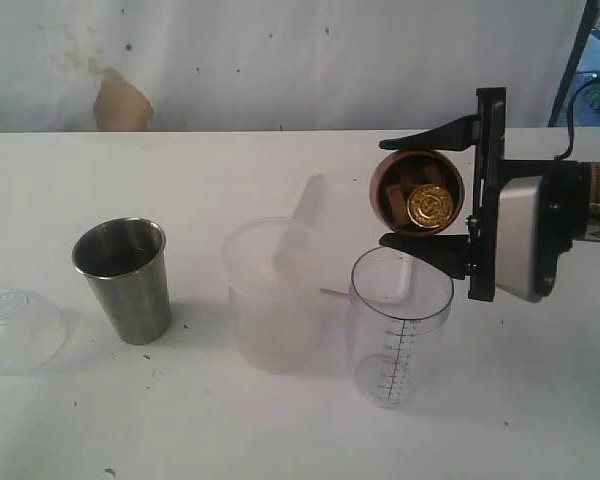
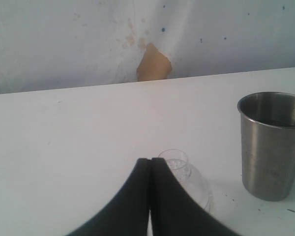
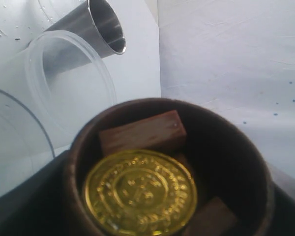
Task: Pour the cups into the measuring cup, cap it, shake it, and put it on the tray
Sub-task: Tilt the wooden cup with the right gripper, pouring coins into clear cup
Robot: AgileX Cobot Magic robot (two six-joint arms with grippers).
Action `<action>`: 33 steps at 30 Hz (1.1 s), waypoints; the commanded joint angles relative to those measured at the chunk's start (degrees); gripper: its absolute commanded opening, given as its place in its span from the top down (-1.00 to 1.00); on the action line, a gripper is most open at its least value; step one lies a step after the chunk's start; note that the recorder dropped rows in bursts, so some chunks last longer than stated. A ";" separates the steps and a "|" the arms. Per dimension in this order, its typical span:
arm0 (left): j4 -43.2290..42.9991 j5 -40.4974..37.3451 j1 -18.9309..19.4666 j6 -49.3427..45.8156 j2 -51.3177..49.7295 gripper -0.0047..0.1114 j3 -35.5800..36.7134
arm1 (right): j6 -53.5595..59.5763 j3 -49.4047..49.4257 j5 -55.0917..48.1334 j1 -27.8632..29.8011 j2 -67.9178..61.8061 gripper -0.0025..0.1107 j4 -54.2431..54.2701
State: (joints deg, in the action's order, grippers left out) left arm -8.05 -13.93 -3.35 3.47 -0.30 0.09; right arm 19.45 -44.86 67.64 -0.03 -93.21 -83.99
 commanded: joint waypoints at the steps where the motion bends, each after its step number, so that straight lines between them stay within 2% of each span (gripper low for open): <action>1: -0.06 0.40 -0.25 0.14 0.30 0.92 -0.09 | 2.47 -0.36 1.39 0.03 0.54 0.96 0.97; 9: -0.06 0.40 -0.25 0.14 0.30 0.92 -0.09 | 6.52 -0.36 -3.28 0.03 0.54 0.96 0.97; 33: -0.06 0.40 -0.25 0.14 0.30 0.92 -0.09 | 23.99 -0.36 1.92 0.03 0.54 0.96 -1.66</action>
State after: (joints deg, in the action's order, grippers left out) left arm -8.05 -13.93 -3.35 3.47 -0.30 0.09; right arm 40.53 -44.89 67.25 -0.03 -93.21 -86.35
